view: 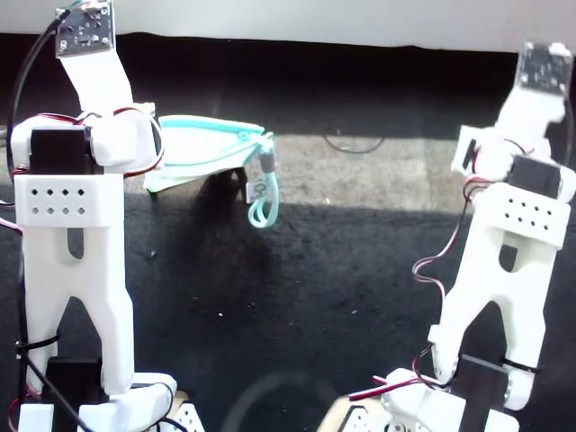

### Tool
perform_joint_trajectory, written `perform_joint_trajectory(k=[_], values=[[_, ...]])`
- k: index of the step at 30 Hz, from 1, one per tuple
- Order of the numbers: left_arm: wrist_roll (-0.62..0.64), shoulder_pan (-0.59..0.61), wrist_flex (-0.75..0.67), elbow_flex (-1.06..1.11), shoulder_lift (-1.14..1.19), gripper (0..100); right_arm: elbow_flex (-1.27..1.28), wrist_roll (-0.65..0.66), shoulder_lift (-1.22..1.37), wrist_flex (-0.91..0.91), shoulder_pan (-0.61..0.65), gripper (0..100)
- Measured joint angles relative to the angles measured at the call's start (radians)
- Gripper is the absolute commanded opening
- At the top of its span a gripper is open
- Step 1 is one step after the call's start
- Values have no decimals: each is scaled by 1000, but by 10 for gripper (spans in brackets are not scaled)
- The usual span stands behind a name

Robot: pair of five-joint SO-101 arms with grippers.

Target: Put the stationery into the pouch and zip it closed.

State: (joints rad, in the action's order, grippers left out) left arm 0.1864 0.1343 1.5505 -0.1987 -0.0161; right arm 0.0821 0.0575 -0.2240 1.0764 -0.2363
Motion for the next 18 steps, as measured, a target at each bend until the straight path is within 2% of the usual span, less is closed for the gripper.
perform_joint_trajectory(k=[7, 18], values=[[0, 0, 0, 0, 0, 9, -61, -40, 252, -2, -152, 176], [0, 0, 12, 0, 0, 9, -643, -46, 813, 166, -218, 176]])
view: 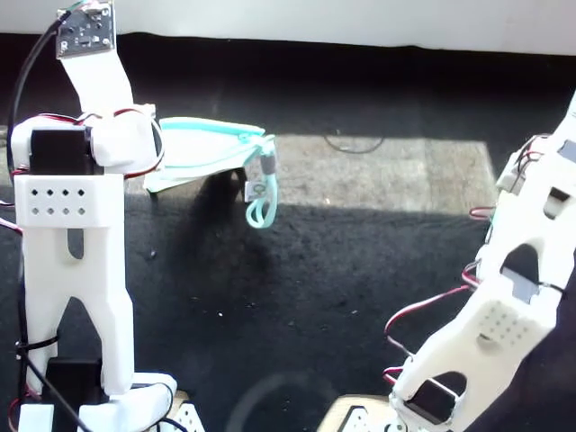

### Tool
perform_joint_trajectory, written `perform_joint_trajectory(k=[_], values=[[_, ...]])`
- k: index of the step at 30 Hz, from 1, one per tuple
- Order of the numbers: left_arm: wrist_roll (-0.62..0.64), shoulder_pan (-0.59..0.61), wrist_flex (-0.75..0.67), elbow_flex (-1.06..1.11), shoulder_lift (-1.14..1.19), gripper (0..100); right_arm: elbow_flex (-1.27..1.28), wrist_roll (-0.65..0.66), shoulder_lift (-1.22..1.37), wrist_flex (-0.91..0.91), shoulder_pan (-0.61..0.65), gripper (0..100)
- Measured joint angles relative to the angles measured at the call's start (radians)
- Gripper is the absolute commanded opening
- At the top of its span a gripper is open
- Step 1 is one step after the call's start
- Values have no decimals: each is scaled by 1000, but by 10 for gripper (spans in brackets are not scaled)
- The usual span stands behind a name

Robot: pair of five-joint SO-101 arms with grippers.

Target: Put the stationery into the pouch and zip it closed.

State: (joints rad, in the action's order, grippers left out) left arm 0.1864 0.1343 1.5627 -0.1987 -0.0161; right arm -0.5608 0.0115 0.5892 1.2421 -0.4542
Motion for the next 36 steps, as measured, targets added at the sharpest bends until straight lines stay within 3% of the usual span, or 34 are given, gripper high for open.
perform_joint_trajectory(k=[15, 18, 21, 31, 36], values=[[0, -2, 14, -2, 0, 9, -586, 0, 493, 127, 2, 173], [0, -2, 14, -2, 0, 9, -631, 0, 532, 132, 2, 139], [0, -2, 14, -2, 0, 9, -644, 0, 549, 132, 2, 0], [0, -2, 15, -2, 0, 9, -658, 0, 552, 146, 26, 5], [0, -2, 15, -2, 0, 9, -802, 0, 551, 299, 68, 5]])
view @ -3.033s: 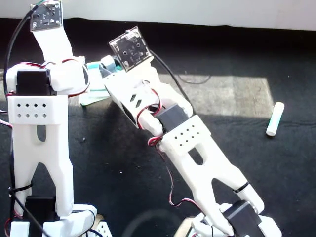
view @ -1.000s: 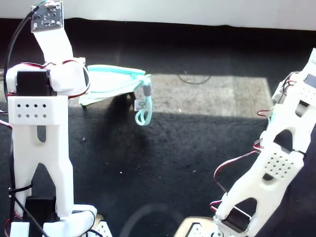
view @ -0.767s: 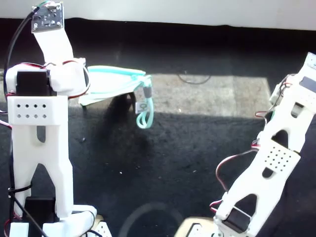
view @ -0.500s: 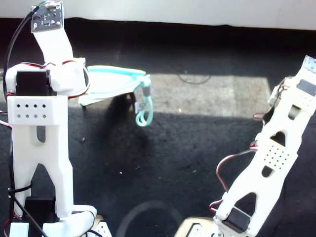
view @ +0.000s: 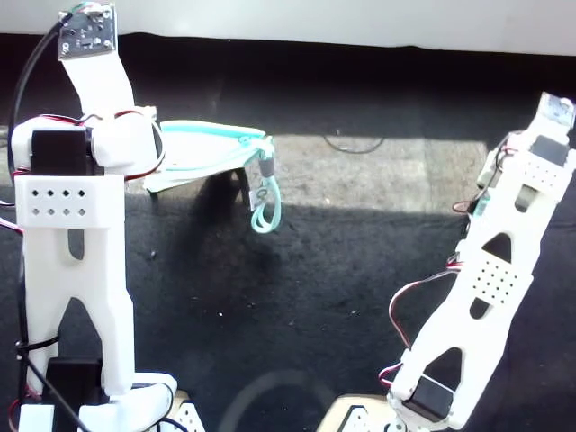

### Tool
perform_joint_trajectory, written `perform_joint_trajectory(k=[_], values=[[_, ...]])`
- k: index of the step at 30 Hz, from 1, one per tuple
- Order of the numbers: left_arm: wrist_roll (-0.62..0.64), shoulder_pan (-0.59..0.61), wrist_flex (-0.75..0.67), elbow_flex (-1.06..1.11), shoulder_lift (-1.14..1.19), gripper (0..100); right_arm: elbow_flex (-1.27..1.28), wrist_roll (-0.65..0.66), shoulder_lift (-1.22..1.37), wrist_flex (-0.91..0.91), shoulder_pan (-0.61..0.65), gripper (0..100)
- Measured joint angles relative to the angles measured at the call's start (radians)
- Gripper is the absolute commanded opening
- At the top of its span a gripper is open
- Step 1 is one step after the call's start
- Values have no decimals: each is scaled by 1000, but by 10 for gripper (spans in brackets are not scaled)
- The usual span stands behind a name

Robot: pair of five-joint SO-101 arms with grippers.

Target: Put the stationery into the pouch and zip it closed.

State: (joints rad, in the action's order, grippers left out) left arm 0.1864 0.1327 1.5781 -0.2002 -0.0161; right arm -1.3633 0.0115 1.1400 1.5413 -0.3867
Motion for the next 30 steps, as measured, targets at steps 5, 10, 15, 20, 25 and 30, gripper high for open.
perform_joint_trajectory(k=[5, 10, 15, 20, 25, 30], values=[[0, 0, 0, 0, 0, 9, -216, 0, -32, 173, 91, 5], [0, 0, 0, 0, 0, 9, -222, 0, -58, 210, 209, 5], [0, 0, 0, 0, 0, 9, -46, 0, -57, 213, 302, 5], [0, 0, 0, 0, 0, 9, 146, 0, -150, 213, 382, 5], [0, 0, 0, 0, 0, 9, 358, 0, -348, 213, 482, 5], [0, 0, 0, 0, 0, 9, 601, 0, -520, 203, 574, 5]])
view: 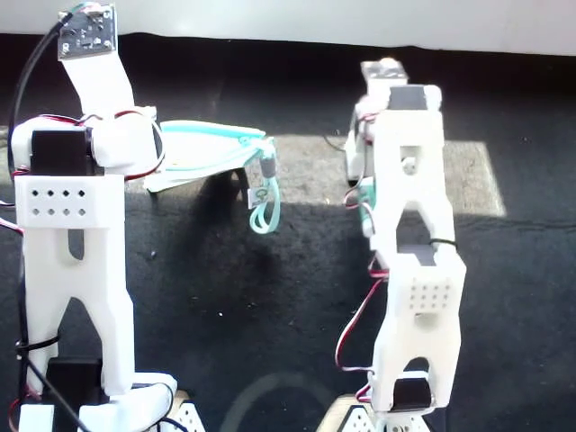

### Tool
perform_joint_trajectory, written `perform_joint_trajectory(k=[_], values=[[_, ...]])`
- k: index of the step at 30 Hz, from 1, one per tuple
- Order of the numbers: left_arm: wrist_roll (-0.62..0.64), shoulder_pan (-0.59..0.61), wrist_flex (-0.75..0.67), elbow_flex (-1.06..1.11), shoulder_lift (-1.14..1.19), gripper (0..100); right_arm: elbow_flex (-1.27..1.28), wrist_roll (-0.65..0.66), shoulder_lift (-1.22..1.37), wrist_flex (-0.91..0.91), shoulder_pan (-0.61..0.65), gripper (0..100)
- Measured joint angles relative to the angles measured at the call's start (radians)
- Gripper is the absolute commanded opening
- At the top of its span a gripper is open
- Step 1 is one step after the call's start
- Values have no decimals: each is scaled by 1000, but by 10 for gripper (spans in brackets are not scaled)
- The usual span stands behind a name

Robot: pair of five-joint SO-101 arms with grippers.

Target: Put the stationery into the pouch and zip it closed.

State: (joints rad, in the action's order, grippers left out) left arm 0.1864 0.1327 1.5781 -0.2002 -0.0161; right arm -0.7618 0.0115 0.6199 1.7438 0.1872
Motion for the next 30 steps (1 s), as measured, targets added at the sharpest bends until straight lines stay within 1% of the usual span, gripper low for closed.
perform_joint_trajectory(k=[3, 13, 17, 19, 20, 24, 25, 30], values=[[0, 0, 0, 0, 0, 9, 149, 0, -68, -91, 26, 5], [0, 0, 0, 0, 0, 9, 783, 0, -311, -479, 29, 5], [0, 0, 0, 0, 0, 9, 979, 0, -393, -583, 37, 6], [0, 0, 0, 0, 0, 9, 1033, 0, -405, -615, 46, 14], [0, -2, 0, 0, 0, 9, 1049, 0, -408, -615, 51, 33], [0, -2, 0, 0, 0, 9, 1063, 0, -411, -621, 75, 171], [0, -2, 0, 0, 0, 9, 1063, 0, -411, -621, 84, 186], [0, -2, 0, 0, 0, 8, 1063, 0, -413, -621, 137, 181]])
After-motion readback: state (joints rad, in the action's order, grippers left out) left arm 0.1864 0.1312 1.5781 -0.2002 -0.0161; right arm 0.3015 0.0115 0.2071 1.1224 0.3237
